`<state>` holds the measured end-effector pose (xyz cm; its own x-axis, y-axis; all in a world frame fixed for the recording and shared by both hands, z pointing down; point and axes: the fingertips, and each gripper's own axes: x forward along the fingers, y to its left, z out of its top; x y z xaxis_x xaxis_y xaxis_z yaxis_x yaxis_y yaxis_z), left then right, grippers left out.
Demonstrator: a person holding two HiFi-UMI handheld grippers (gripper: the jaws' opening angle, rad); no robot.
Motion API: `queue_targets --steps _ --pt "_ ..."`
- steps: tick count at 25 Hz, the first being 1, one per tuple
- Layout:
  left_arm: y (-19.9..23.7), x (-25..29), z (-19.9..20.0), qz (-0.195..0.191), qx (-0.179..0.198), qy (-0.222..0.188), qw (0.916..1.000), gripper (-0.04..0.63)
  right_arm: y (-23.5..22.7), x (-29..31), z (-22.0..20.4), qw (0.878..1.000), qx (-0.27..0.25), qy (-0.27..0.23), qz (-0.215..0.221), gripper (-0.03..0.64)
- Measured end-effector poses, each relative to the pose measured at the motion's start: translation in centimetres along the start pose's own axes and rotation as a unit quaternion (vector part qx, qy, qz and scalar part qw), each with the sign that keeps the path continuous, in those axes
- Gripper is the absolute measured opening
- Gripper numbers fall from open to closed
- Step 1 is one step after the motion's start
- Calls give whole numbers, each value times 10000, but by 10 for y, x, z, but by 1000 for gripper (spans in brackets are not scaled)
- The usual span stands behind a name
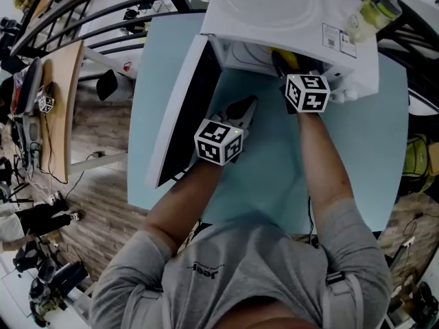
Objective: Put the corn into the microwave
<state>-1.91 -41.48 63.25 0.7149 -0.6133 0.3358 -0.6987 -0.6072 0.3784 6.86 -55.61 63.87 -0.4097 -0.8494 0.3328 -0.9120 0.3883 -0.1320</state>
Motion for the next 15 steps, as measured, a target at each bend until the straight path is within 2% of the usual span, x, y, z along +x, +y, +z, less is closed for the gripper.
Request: queue_targets --steps 15 --pt "4 -2 -6 27 -81 2 10000 20 -29 38 -3 9969 -583 182 -502 253"
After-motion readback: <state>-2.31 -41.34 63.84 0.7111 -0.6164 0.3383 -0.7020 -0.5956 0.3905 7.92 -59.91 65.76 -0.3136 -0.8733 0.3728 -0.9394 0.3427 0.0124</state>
